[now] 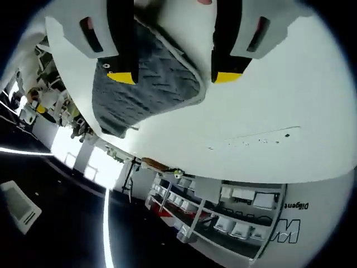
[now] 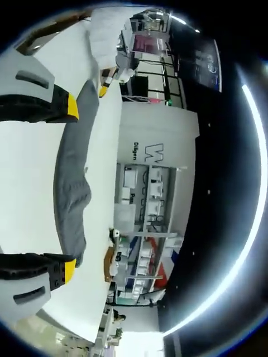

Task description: Open the folded towel by lifting each exposed corner and separating the folded layers until the towel lies flat within the target outline without major curled edges

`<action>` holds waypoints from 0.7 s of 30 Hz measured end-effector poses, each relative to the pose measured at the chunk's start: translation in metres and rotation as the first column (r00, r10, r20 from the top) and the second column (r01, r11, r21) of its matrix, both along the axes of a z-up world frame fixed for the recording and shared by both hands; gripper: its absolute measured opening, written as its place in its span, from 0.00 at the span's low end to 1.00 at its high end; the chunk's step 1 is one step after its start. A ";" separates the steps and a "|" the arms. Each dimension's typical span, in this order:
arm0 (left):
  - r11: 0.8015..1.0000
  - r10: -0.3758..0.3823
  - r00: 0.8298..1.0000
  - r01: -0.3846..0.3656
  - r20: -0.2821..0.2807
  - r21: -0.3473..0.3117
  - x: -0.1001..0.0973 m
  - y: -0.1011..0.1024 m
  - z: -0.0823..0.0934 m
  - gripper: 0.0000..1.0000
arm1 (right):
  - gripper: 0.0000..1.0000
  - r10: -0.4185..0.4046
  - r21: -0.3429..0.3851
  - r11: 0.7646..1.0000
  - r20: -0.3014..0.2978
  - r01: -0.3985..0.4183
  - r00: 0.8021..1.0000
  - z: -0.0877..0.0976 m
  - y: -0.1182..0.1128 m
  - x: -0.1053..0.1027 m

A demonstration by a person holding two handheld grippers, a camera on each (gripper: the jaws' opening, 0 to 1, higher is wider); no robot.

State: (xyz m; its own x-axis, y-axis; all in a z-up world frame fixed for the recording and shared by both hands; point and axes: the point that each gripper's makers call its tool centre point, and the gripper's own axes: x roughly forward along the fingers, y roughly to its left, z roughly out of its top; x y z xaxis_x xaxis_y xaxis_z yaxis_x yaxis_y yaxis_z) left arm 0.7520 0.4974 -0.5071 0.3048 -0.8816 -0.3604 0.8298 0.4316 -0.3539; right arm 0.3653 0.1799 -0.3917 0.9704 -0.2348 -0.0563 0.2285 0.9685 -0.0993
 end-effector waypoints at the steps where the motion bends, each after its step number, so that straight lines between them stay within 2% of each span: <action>1: 1.000 0.007 1.000 -0.007 -0.002 0.010 0.003 -0.001 -0.002 0.42 | 0.97 0.000 -0.002 1.000 -0.001 0.000 1.000 0.000 0.000 0.000; 3: 1.000 0.009 1.000 -0.009 -0.013 0.017 0.004 -0.004 -0.003 0.37 | 0.97 0.006 0.008 1.000 0.004 -0.006 1.000 0.001 0.001 0.001; 5: 0.999 0.008 1.000 -0.007 -0.012 0.045 0.006 -0.005 -0.006 0.27 | 0.97 0.010 0.015 1.000 0.008 -0.010 1.000 0.001 0.004 0.002; 7: 0.993 0.022 0.999 -0.027 0.048 0.111 0.012 -0.001 -0.009 0.19 | 0.96 0.007 0.010 1.000 0.000 -0.007 1.000 0.000 0.004 0.003; 8: 0.990 0.009 0.997 -0.020 0.080 0.143 0.013 0.001 -0.010 0.13 | 0.96 0.006 0.009 1.000 -0.002 -0.006 1.000 -0.001 0.004 0.003; 9: 0.982 -0.007 0.994 -0.014 0.110 0.186 0.013 0.002 -0.012 0.12 | 0.96 0.006 0.008 1.000 -0.009 -0.006 1.000 -0.002 0.006 0.003; 10: 0.981 -0.013 0.995 -0.006 0.096 0.196 0.011 0.000 -0.013 0.10 | 0.96 0.007 0.008 1.000 -0.011 -0.007 1.000 -0.002 0.006 0.003; 14: 0.990 -0.018 0.998 0.010 0.060 0.144 0.007 -0.001 -0.005 0.04 | 0.96 0.007 0.005 1.000 -0.020 -0.006 1.000 -0.005 0.009 0.003; 21: 0.987 -0.020 0.999 0.013 0.043 0.163 0.003 0.012 -0.002 0.02 | 0.94 0.004 0.011 1.000 -0.030 -0.004 1.000 -0.008 0.011 0.004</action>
State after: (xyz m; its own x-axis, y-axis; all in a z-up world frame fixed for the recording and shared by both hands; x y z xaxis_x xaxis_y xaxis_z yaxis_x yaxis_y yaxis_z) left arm 0.7548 0.5095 -0.5093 0.3098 -0.8174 -0.4857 0.8504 0.4667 -0.2429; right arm 0.3690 0.1907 -0.3998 0.9692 -0.2304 -0.0875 0.2220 0.9703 -0.0958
